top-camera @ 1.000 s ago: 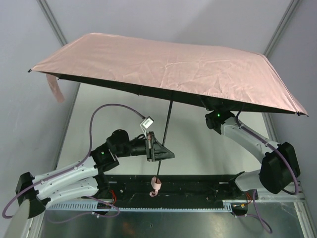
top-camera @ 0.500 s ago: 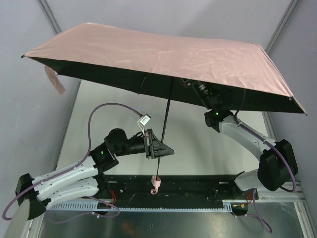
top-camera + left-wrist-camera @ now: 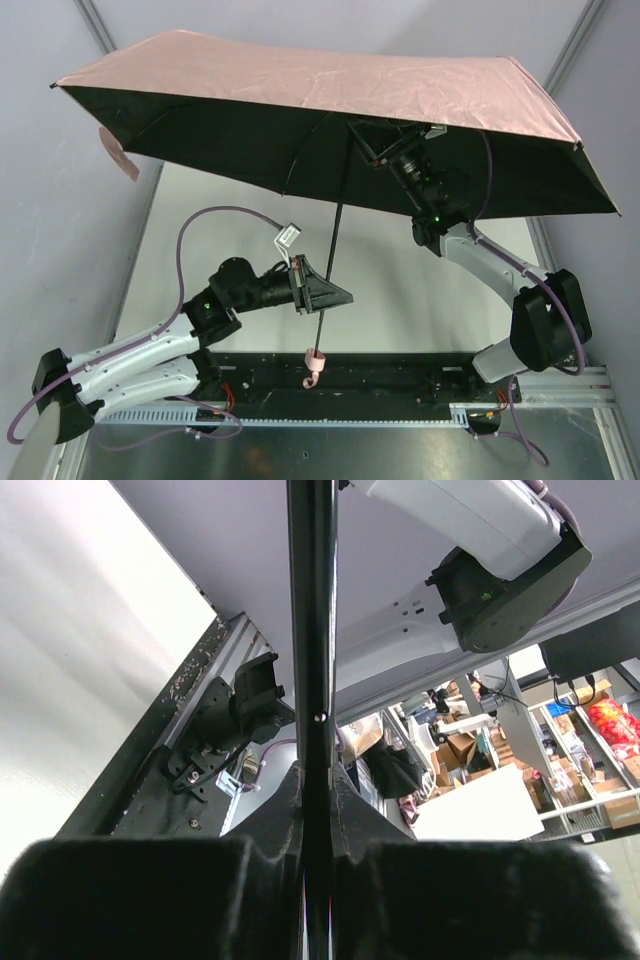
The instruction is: Put away the umbrella
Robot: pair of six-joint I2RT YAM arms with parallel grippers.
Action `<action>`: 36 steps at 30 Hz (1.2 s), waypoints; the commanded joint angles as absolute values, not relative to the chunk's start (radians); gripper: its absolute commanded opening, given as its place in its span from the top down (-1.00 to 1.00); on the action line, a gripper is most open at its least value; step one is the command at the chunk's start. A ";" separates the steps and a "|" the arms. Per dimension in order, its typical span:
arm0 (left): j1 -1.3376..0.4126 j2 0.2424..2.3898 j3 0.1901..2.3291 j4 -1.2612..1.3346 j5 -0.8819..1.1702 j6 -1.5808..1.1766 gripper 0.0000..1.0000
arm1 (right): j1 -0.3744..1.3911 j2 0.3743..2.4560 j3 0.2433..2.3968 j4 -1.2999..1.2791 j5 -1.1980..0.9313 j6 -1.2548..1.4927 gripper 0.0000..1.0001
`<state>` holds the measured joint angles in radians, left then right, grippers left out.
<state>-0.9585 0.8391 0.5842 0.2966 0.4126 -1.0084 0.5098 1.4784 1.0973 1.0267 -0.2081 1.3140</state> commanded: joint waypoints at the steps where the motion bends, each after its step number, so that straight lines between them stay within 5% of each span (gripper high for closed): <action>1: -0.957 0.830 0.594 0.379 0.415 -1.014 1.00 | 0.488 1.490 1.207 1.089 -0.169 1.350 -0.04; 8: -0.967 0.831 0.598 0.386 0.418 -1.018 1.00 | 0.520 1.505 1.232 0.990 -0.056 1.352 -0.12; 12: -0.973 0.833 0.594 0.392 0.417 -1.021 1.00 | 0.540 1.524 1.267 0.976 -0.022 1.346 0.01; 17: -0.977 0.827 0.584 0.402 0.415 -1.025 1.00 | 0.554 1.535 1.278 0.958 0.045 1.348 0.82; 19: -0.977 0.821 0.580 0.404 0.411 -1.026 1.00 | 0.550 1.544 1.284 0.963 0.043 1.351 0.95; 26: -0.938 0.795 0.578 0.404 0.407 -1.048 1.00 | 0.583 1.524 1.319 0.784 -0.238 1.128 1.00; 36: -0.710 0.810 0.687 0.368 0.553 -1.066 1.00 | 0.744 1.286 1.011 0.768 -0.230 0.956 1.00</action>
<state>-0.8036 0.8112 0.5743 0.2646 0.6048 -1.0691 0.6918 1.3800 1.0584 0.7582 -0.0677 1.0363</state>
